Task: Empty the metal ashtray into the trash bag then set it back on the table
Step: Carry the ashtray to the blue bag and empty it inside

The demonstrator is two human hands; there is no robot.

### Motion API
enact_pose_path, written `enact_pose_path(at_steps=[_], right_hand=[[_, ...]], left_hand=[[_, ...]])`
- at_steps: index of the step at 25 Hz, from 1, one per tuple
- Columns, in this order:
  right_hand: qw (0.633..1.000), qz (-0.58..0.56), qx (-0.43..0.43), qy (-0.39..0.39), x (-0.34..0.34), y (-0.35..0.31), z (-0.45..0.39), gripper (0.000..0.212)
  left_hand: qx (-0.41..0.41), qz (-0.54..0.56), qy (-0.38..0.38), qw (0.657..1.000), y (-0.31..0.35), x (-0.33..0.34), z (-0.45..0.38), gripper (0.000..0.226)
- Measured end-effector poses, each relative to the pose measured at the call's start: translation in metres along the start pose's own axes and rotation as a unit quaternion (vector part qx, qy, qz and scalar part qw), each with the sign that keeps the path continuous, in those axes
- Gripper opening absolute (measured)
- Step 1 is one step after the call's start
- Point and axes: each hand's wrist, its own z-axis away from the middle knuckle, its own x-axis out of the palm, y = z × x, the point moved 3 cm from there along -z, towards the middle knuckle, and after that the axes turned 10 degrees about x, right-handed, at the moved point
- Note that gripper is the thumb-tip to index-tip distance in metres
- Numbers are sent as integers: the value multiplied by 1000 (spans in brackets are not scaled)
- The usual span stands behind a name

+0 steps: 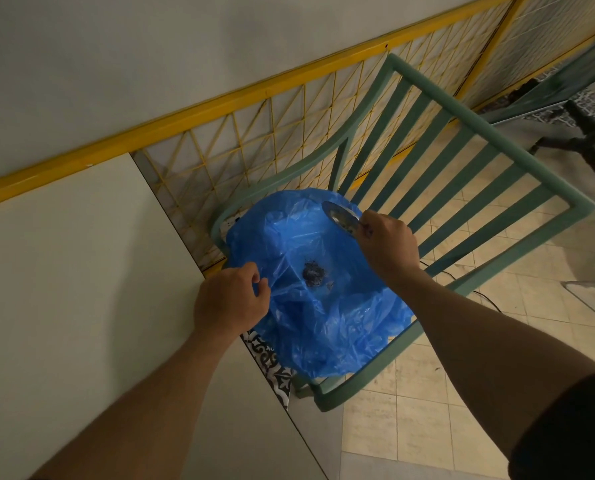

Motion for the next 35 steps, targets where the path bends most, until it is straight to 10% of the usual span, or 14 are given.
enact_pose_path(at_steps=[35], right_hand=[[992,69,-86,60,-12,-4,0,14]], left_hand=[[-6,-4,-2,1000,-1,2,-1,23]])
